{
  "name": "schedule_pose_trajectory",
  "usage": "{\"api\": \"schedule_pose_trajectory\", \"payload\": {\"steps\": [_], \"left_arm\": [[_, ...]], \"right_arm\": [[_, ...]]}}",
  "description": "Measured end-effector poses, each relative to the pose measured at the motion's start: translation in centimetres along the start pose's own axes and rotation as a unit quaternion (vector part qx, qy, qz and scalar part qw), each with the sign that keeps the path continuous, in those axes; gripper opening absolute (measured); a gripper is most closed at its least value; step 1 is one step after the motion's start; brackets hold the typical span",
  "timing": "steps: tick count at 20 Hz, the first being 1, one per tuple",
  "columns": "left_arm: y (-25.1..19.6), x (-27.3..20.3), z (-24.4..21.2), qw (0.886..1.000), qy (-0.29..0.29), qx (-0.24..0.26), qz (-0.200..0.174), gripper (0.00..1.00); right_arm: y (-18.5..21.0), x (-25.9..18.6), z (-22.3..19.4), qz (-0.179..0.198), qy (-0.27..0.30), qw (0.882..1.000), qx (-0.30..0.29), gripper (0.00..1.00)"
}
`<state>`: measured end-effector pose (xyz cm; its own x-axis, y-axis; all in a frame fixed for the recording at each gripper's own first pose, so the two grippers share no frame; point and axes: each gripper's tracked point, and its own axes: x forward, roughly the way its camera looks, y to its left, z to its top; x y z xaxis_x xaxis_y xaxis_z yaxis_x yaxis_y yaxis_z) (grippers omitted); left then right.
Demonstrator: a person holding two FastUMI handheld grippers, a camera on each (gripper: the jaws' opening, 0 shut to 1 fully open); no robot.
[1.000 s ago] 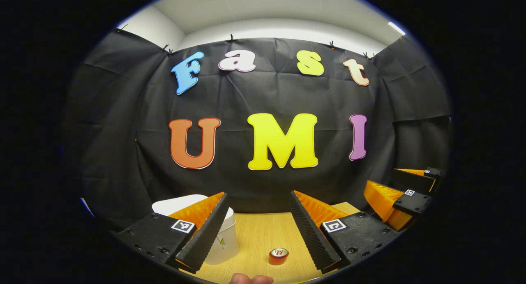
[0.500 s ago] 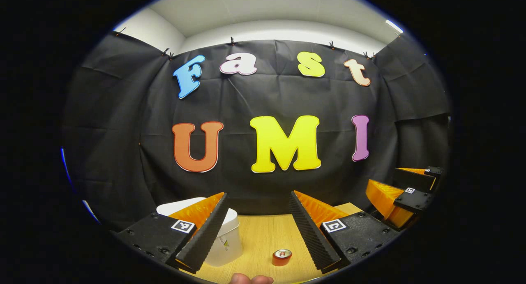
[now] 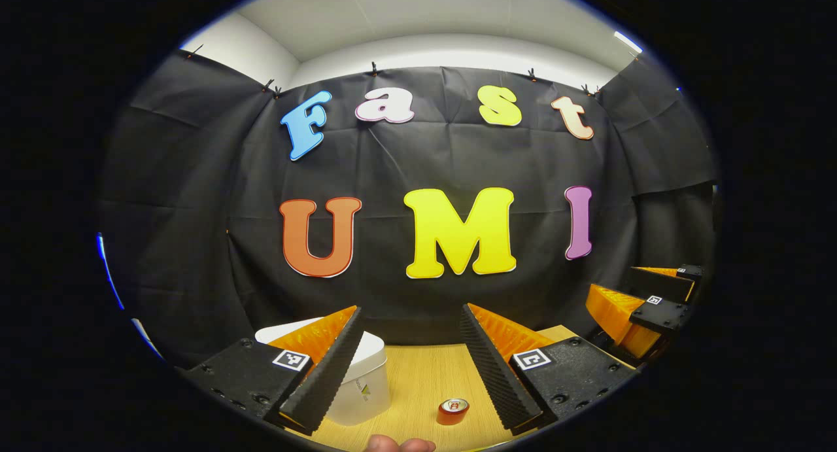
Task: Press the lid of the desktop garbage bin to open it, pick up the crumpled paper on the desktop and throw it into the bin, then pick up the pop can on the desktop and drop it into the bin, and finally close the garbage bin lid.
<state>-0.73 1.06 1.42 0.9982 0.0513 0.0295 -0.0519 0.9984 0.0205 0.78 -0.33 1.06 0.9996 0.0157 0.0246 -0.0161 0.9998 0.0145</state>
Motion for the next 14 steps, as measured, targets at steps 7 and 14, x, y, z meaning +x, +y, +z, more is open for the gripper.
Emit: {"api": "schedule_pose_trajectory", "payload": {"steps": [7,14], "left_arm": [[1.9,1.7,-1.3,0.999,0.011,-0.011,0.029,0.96],[6.6,4.2,-1.8,0.996,0.009,-0.006,0.093,0.96]], "right_arm": [[-2.2,-0.2,-0.4,-0.017,0.003,1.0,-0.009,0.96],[-4.3,0.1,-0.1,-0.034,0.006,0.999,-0.011,0.96]]}}
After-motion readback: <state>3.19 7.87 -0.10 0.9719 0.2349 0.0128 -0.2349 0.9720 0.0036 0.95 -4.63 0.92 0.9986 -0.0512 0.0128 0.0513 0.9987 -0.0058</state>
